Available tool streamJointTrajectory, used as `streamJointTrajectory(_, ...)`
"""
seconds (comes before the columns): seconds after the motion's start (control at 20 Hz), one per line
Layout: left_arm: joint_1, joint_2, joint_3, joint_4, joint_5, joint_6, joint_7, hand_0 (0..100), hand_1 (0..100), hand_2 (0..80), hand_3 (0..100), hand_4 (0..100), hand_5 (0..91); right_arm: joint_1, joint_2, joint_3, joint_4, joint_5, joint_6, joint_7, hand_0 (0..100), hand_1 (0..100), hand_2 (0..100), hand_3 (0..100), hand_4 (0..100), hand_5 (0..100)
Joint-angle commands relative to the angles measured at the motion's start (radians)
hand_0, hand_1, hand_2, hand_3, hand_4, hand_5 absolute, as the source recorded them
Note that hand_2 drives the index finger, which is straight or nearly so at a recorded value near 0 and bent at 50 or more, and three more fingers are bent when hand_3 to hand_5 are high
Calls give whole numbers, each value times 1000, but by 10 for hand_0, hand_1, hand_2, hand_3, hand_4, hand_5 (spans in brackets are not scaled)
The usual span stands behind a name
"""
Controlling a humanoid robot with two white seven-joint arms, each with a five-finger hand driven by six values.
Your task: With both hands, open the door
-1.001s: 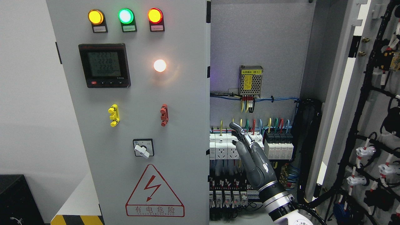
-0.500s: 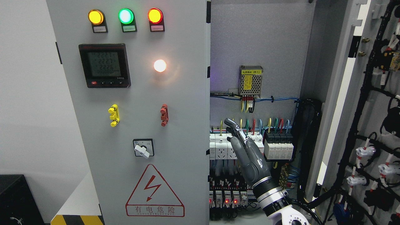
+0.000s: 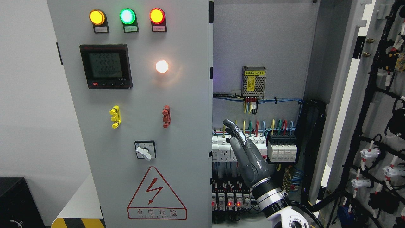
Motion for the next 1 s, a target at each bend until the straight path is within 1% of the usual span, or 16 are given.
streamJointTrajectory(0.0,18,7,187,-1,-149,4,-2,120,556,0,0,0,0,-16,4,5,15,-46,21,-2,72,137,0,0,0,0)
streamJointTrajectory(0.1,18,7,244,5,-227,4,-2,120,556,0,0,0,0,-21,1,5,23,-46,21,-2,72,137,0,0,0,0)
streamJointTrajectory(0.15,17,3,244,9,-232,4,-2,120,556,0,0,0,0,-26,1,4,32,-48,21,-2,72,137,0,0,0,0)
streamJointTrajectory(0.3,9,-3,230,18,-232,1,-3,120,556,0,0,0,0,-50,-1,1,49,-48,21,0,72,137,0,0,0,0)
streamJointTrajectory(0.55,9,-13,230,14,-232,-1,-11,120,556,0,0,0,0,-55,-1,4,58,-49,22,0,72,137,0,0,0,0)
streamJointTrajectory(0.65,9,-30,232,15,-232,-1,-11,120,556,0,0,0,0,-65,-1,4,63,-51,22,2,72,137,0,0,0,0)
streamJointTrajectory(0.95,9,-35,232,15,-231,-2,-13,120,556,0,0,0,0,-58,-3,5,54,-98,24,3,72,137,0,0,0,0)
